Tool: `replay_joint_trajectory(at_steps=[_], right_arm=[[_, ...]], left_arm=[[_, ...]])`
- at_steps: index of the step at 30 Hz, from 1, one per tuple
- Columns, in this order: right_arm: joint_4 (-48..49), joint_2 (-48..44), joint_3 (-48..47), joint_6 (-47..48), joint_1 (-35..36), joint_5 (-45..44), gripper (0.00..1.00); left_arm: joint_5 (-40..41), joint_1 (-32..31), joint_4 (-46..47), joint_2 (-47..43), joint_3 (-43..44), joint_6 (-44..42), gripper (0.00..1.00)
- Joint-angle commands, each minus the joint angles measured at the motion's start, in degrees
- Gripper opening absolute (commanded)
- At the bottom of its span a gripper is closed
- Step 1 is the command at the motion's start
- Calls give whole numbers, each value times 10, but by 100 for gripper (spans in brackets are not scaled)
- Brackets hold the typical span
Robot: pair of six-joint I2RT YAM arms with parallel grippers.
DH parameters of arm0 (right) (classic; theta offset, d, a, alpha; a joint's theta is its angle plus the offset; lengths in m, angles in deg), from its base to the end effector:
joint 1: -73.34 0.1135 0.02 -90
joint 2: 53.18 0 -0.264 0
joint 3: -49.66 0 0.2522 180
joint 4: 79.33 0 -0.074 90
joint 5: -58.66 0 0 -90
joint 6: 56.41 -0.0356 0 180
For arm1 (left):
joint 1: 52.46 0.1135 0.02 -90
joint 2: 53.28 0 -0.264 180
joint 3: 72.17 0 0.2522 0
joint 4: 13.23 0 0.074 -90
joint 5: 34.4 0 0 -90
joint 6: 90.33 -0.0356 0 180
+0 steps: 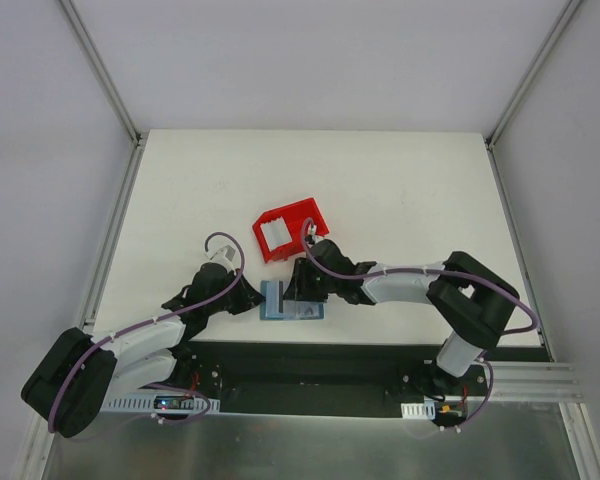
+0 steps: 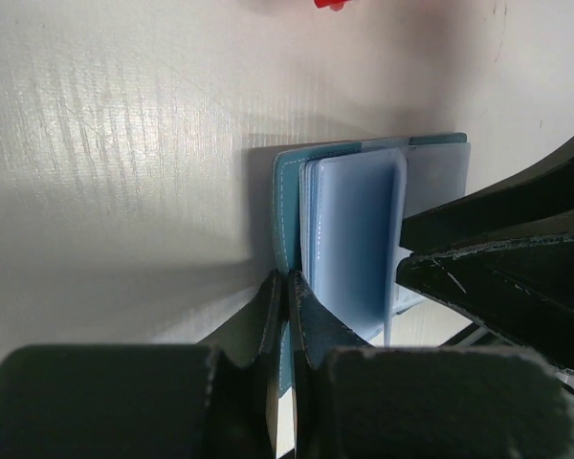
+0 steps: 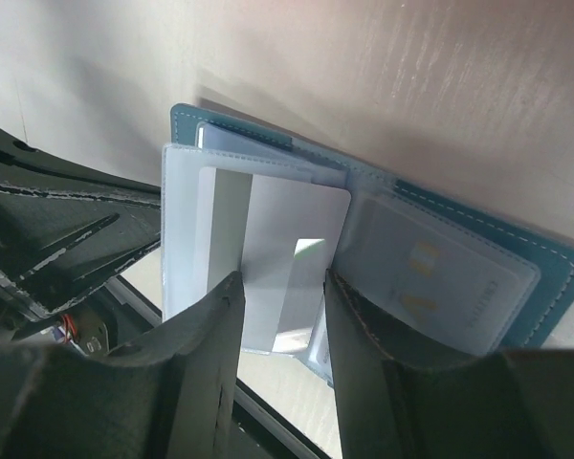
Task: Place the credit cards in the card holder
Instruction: Insert the credit card into the card holder.
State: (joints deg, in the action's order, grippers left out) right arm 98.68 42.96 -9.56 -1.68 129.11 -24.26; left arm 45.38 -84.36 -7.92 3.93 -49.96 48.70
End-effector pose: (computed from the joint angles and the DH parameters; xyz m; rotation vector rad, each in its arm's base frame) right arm 0.1848 0.2794 0.1558 -0.5046 2.3853 0.9367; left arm 0.1481 -0.0996 0.1368 -0.2197 2.2441 -1.0022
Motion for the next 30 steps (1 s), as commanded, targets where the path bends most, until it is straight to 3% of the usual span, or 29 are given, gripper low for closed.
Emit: replay_joint_trajectory(at_steps=[1, 30], right_arm=[[36, 15, -18, 0, 5, 35, 41], [102, 10, -10, 0, 4, 59, 36]], left_arm=[[2, -4, 4, 3, -3, -6, 0], [-2, -4, 5, -1, -2, -7, 0]])
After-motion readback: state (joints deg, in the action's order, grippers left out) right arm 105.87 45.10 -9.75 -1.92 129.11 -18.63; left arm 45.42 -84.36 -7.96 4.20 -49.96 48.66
